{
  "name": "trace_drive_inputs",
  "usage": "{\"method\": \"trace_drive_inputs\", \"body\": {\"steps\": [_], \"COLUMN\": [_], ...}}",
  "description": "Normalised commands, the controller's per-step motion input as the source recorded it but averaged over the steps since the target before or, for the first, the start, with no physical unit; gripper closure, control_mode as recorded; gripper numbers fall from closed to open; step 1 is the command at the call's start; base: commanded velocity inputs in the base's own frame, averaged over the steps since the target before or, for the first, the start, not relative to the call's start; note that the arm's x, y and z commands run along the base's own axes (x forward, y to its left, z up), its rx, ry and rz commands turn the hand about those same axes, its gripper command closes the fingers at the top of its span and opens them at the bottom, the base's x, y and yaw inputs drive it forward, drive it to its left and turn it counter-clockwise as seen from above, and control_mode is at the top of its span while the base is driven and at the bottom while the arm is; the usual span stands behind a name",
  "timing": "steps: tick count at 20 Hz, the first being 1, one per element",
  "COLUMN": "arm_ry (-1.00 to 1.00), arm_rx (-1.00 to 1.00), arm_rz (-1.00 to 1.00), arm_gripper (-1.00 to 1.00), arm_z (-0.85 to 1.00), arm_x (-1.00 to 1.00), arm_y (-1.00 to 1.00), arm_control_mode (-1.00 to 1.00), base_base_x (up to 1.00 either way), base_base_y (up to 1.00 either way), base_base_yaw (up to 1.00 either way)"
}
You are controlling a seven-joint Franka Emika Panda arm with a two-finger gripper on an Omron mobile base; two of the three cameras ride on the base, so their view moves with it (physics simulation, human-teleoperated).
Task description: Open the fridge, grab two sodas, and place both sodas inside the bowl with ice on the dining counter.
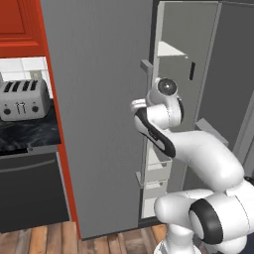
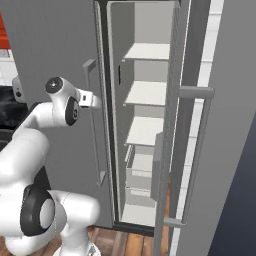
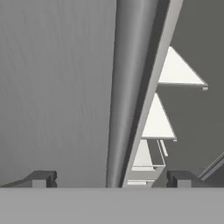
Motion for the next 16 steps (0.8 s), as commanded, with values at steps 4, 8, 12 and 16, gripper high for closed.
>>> {"method": "trace_drive_inputs", "body": {"steps": [4,8,12,16], "arm_ry": [0.0,0.0,0.0,0.0], "arm_rx": [0.08,0.04,0.01,0.02], "arm_rz": [0.0,0.0,0.0,0.01], "arm_gripper": [-1.0,-1.0,-1.0,-1.0], "arm_z": [0.0,0.0,0.0,-0.01], "arm_x": [0.2,0.23,0.26,0.23], "arm_y": [-0.08,-0.08,-0.04,0.0], "arm_control_mode": [-1.0,-1.0,-1.0,-1.0], "base_base_x": [0.0,0.0,0.0,0.0], "base_base_y": [0.0,0.0,0.0,0.0], "base_base_yaw": [0.0,0.0,0.0,0.0]}}
